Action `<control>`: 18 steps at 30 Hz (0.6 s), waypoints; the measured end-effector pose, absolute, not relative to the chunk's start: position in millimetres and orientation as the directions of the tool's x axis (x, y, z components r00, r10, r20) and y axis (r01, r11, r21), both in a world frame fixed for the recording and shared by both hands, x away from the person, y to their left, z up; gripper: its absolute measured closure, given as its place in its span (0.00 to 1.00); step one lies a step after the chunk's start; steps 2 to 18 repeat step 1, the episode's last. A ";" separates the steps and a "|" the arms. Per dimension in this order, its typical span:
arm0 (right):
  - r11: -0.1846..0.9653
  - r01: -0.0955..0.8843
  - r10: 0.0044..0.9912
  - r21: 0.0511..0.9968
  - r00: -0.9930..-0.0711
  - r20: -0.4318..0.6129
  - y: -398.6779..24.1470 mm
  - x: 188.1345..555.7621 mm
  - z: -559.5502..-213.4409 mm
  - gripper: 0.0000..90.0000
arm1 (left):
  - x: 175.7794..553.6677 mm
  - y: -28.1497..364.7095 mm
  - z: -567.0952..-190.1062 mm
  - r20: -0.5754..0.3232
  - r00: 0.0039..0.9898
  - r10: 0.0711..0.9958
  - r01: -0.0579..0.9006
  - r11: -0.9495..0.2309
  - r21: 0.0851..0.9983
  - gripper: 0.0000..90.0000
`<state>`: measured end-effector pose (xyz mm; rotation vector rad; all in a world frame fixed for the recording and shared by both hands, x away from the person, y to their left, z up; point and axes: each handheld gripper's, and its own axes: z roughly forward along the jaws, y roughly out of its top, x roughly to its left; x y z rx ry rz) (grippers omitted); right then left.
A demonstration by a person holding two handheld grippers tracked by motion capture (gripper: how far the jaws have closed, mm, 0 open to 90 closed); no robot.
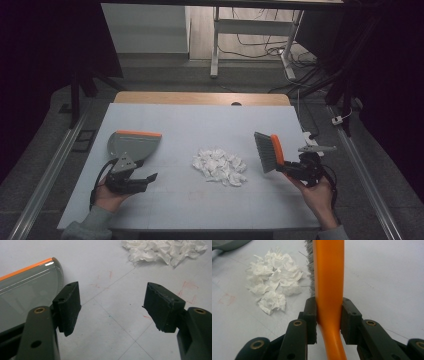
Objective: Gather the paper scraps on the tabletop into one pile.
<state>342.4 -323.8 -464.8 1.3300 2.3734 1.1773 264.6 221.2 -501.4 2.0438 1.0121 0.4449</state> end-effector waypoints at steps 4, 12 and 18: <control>0.287 0.643 0.783 0.710 -0.584 0.213 -323.9 342.3 -464.9 0.77 | 264.7 221.4 -501.5 -0.035 0.618 0.785 0.506 -0.363 0.783 0.34; 0.287 0.643 0.783 0.710 -0.584 0.213 -323.9 342.3 -464.9 0.77 | 264.7 221.4 -501.5 -0.035 0.618 0.785 0.506 -0.363 0.783 0.34; 0.287 0.643 0.783 0.710 -0.584 0.213 -323.9 342.3 -464.9 0.77 | 264.7 221.4 -501.5 -0.035 0.618 0.785 0.506 -0.363 0.783 0.34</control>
